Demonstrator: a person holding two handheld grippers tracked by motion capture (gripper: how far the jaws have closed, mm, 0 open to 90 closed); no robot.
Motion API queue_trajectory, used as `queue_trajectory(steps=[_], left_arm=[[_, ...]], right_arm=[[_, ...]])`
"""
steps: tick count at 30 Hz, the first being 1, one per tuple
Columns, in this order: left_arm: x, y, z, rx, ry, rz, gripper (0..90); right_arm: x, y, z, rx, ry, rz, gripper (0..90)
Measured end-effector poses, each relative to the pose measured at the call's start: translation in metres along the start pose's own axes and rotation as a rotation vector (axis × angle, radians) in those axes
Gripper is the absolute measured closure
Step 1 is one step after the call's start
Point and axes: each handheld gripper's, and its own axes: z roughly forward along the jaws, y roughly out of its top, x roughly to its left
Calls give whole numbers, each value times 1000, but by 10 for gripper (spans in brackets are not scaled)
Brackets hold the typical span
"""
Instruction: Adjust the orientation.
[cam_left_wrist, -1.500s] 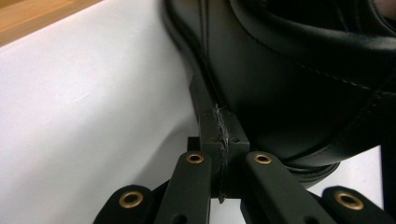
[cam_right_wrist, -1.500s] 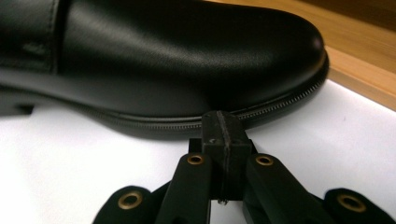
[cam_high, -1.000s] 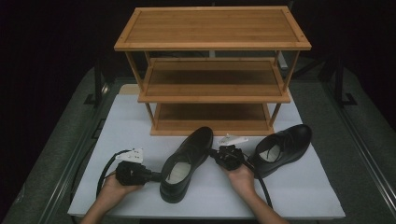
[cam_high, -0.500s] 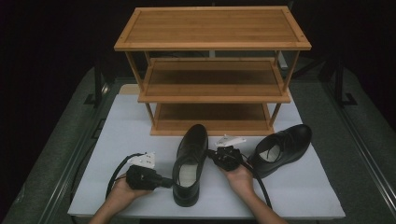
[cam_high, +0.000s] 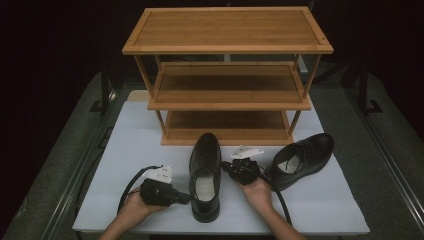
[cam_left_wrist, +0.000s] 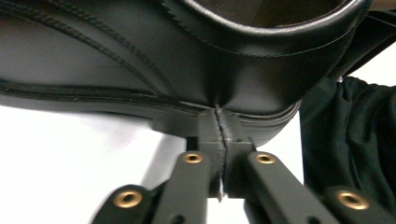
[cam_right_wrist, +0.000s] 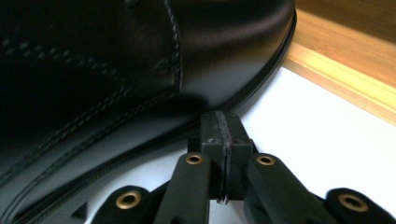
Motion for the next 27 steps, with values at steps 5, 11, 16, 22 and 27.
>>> queue_trajectory(steps=[5, 11, 16, 22, 27], left_arm=[[2, -5, -10, 9, 71, -14, 727], [10, -11, -24, 10, 186, -70, 498], [15, -17, -35, 28, 305, -95, 349], [23, -26, -45, 34, 389, -130, 224], [28, -33, -53, 42, 457, -144, 154]], right_arm=[[2, 0, -8, 7, -4, -1, 791], [8, 3, -28, 25, -12, -25, 675], [6, 1, -43, 52, -26, -19, 587], [3, 0, -65, 42, -8, -11, 547], [0, -1, -79, 36, 7, -5, 535]])
